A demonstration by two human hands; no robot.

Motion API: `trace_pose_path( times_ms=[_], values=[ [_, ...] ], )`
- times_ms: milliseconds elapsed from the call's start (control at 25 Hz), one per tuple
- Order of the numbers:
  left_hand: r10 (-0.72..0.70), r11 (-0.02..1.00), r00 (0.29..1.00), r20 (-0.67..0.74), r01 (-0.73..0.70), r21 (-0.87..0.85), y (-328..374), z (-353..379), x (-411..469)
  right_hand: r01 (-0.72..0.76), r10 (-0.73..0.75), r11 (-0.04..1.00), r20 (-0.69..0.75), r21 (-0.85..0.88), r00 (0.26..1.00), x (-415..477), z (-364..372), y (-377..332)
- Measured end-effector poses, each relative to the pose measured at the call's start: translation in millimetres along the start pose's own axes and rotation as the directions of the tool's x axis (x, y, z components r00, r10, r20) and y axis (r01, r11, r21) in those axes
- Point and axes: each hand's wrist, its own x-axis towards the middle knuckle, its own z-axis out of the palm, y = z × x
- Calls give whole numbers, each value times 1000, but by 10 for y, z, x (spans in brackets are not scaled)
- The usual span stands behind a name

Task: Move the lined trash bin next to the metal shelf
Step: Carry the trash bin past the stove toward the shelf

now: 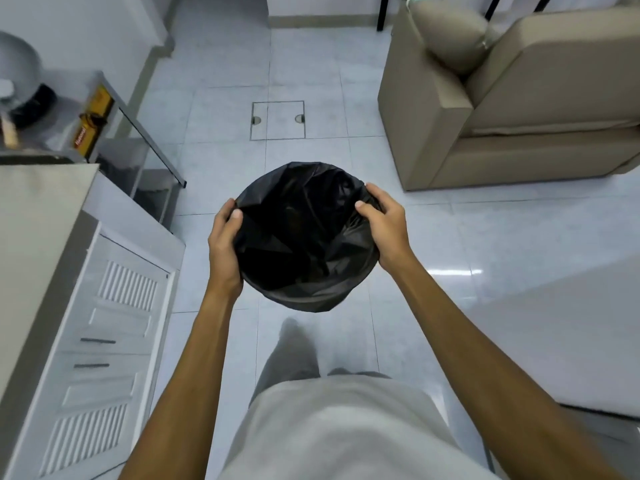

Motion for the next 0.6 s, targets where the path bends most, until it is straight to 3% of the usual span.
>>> trace_pose_path(
  times_ms=[600],
  values=[
    [-23,1000,999,-34,23,-2,721,292,4359,-3,3,1000,30,-21,1000,3890,1954,-1047]
  ],
)
